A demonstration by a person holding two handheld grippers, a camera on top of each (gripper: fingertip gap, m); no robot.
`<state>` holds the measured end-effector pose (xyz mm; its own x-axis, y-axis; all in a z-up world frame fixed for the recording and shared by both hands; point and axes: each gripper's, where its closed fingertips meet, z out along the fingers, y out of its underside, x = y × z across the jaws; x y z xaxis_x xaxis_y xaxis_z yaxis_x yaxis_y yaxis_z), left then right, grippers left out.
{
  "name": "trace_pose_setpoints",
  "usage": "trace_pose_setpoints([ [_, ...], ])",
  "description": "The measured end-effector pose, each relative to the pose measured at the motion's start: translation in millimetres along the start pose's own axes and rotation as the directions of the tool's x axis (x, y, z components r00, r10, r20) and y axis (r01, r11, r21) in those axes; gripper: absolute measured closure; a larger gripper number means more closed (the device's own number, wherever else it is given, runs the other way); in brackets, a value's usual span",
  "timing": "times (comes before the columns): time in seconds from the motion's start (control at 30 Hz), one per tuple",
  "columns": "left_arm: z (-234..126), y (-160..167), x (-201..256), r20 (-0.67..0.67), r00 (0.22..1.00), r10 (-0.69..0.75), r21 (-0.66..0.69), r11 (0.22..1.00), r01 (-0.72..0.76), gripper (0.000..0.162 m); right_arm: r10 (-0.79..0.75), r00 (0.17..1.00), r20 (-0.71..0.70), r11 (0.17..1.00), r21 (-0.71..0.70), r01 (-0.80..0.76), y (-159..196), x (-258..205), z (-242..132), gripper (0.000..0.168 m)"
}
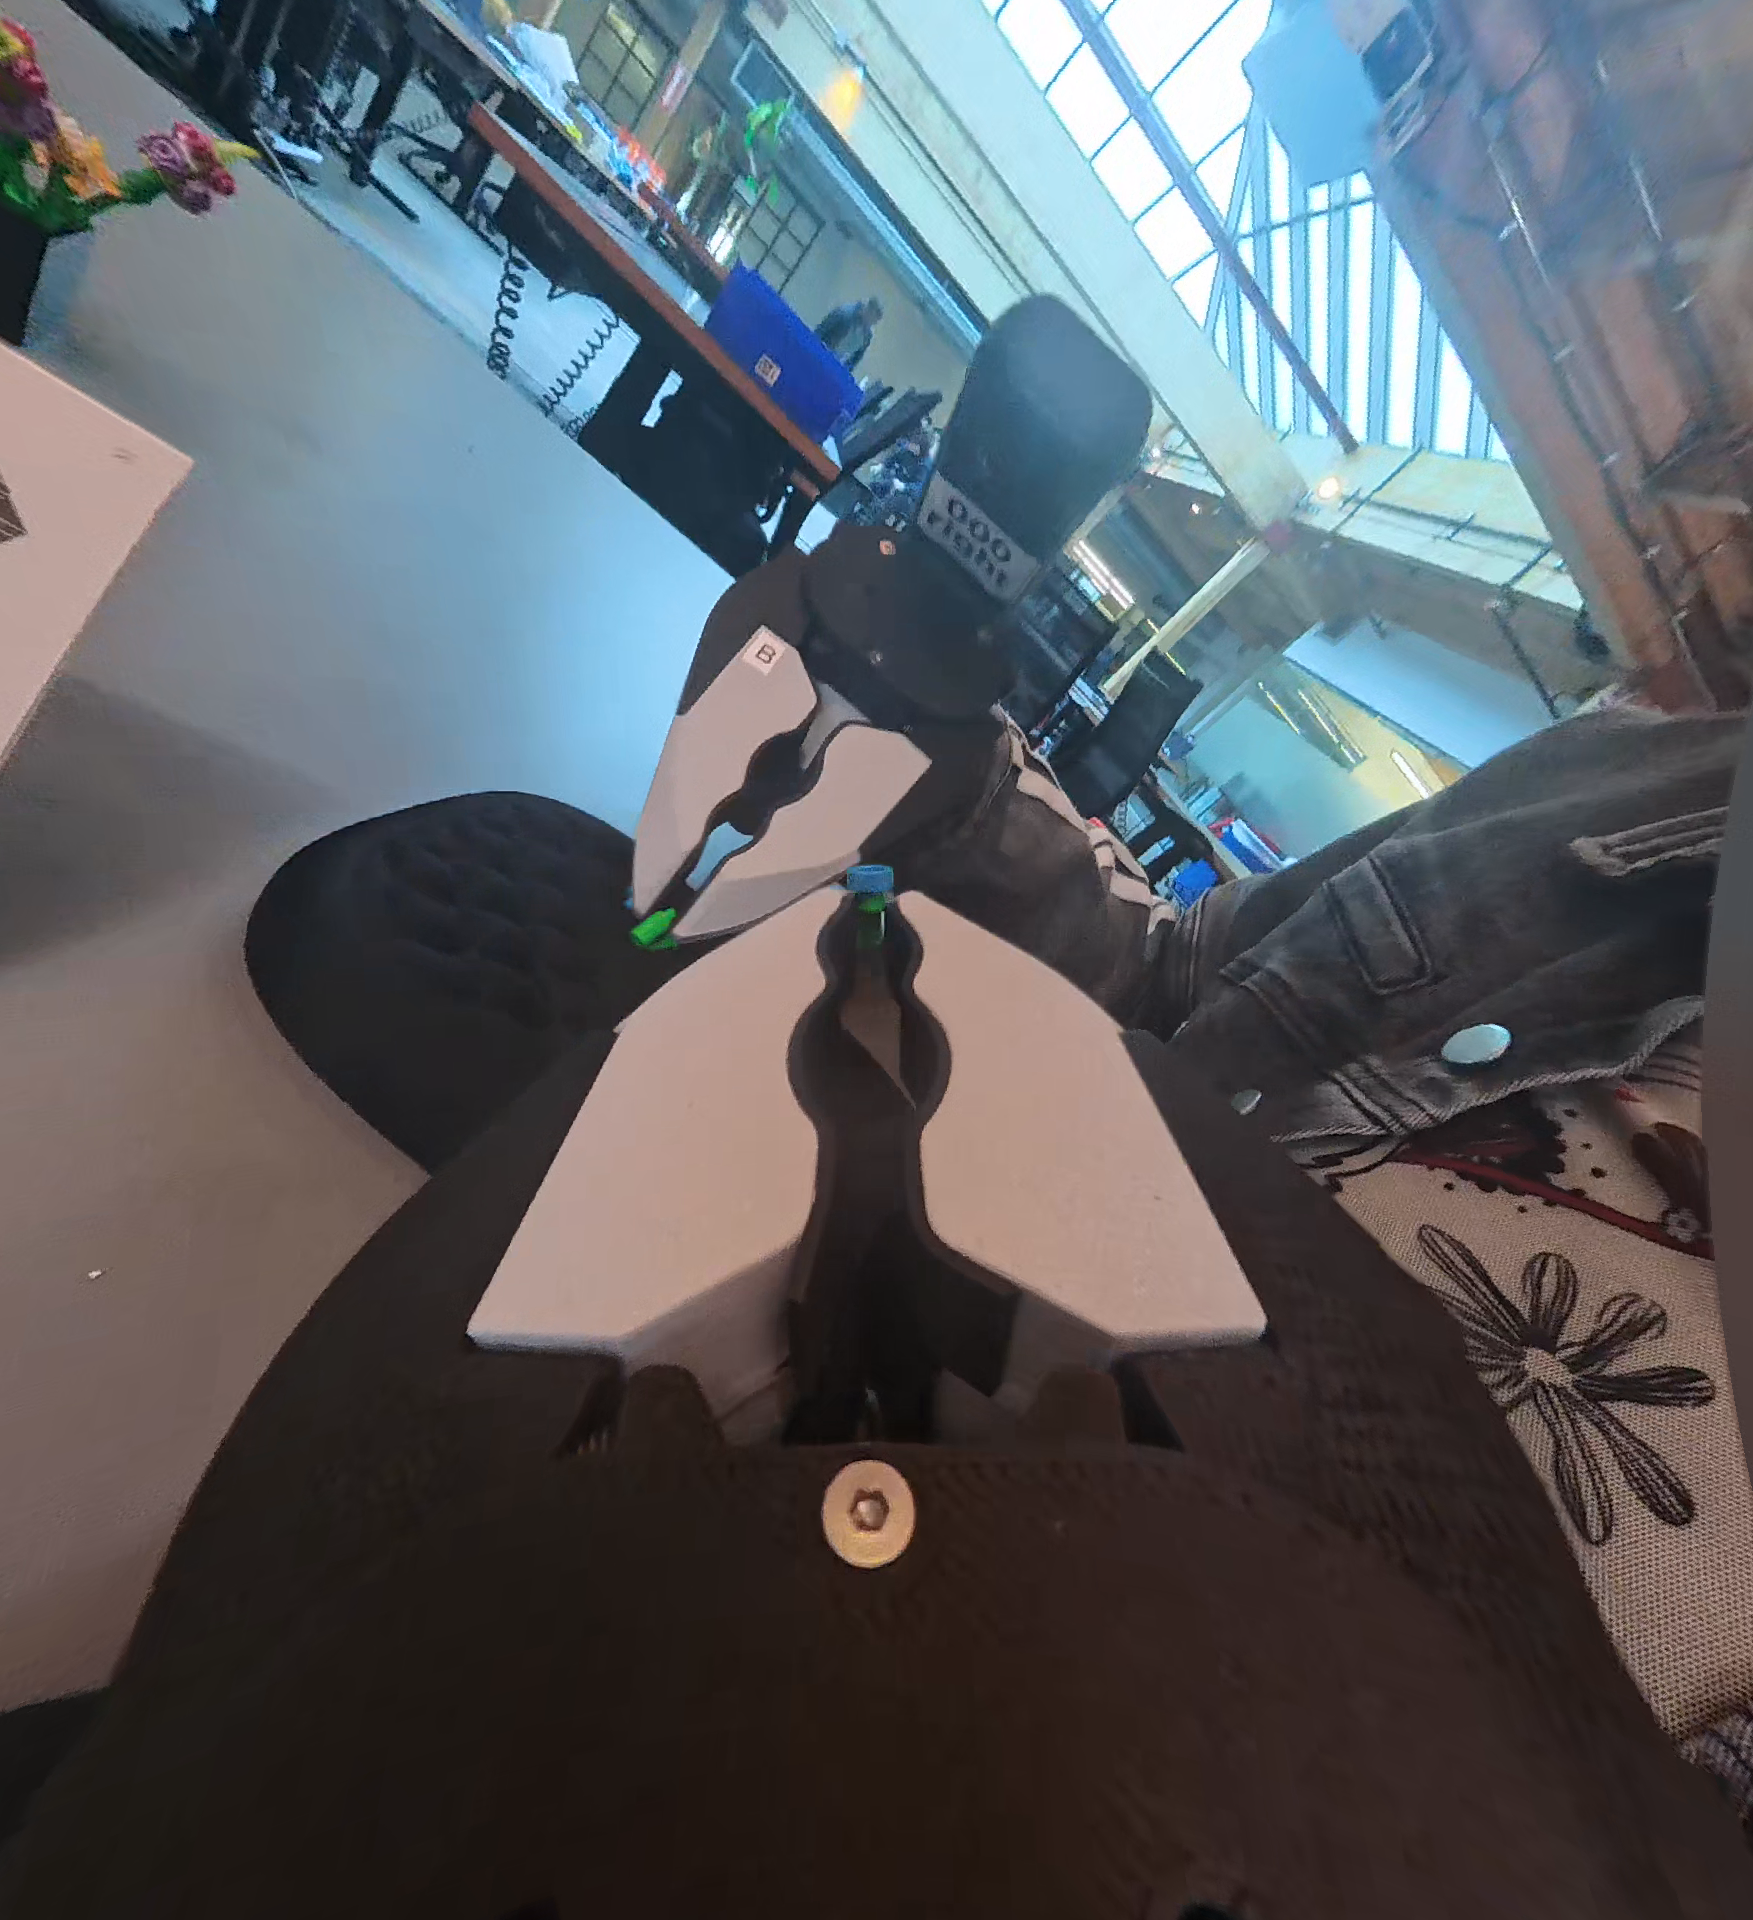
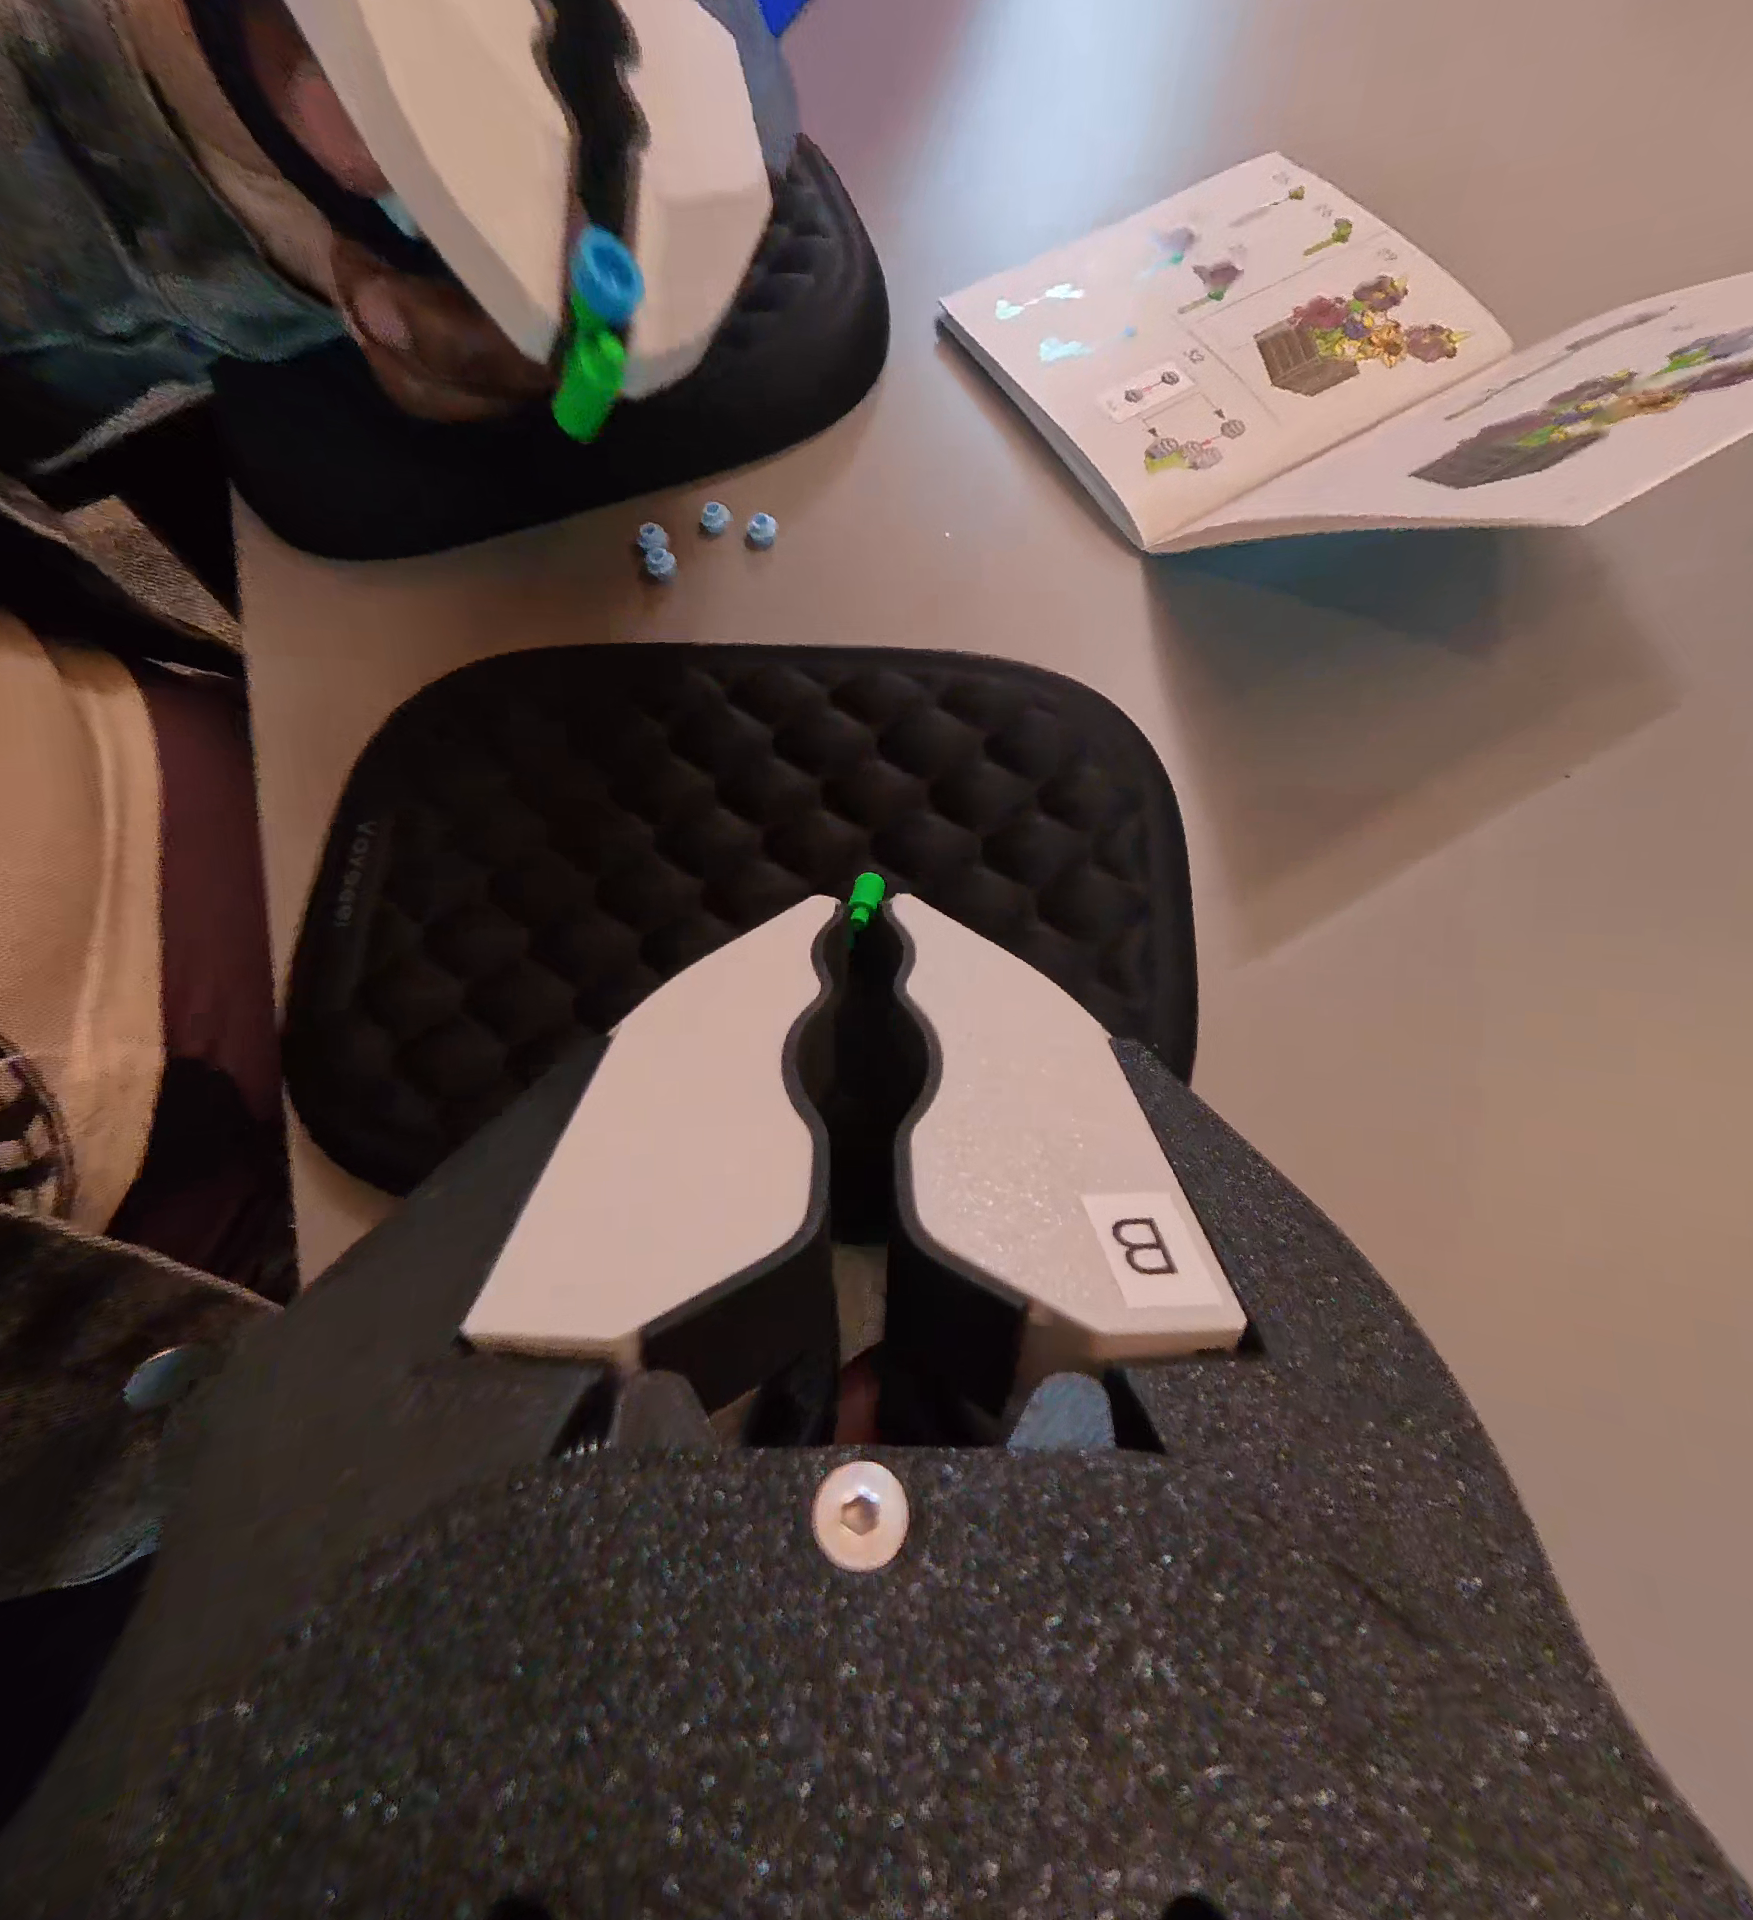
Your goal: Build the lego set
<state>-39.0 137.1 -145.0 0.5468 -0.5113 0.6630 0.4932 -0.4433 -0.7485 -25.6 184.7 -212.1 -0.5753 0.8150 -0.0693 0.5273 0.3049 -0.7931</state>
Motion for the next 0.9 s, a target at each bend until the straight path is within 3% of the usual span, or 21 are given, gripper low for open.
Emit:
trace_pose_setpoints([
  [0.13,-2.2,-0.9,5.1,-0.041,0.999,0.004,0.009,1.0,-0.004,0.156,0.051,0.977,0.207,0.981,0.173,-0.088,-37.2,-23.1,-14.7,0.164],
  [0.2,-1.0,1.6,7.5,-0.057,0.998,0.012,-0.01,1.0,-0.012,0.156,0.054,0.947,0.316,0.973,0.195,-0.12,-53.3,-31.8,-23.9,0.164],
  [0.53,8.6,22.4,15.7,-0.107,0.993,0.042,-0.165,0.984,-0.059,0.157,0.066,0.8,0.597,0.985,-0.168,0.044,-62.0,-47.8,-24.2,0.164],
  [0.7,9.6,25.0,15.8,-0.108,0.993,0.045,-0.182,0.981,-0.064,0.157,0.098,0.759,0.644,0.95,-0.288,0.121,-57.9,-54.3,-20.1,0.164],
  [0.9,10.3,27.0,16.7,-0.115,0.992,0.049,-0.194,0.978,-0.071,0.157,0.098,0.756,0.647,0.931,-0.329,0.161,-59.3,-53.7,-16.0,0.164],
])
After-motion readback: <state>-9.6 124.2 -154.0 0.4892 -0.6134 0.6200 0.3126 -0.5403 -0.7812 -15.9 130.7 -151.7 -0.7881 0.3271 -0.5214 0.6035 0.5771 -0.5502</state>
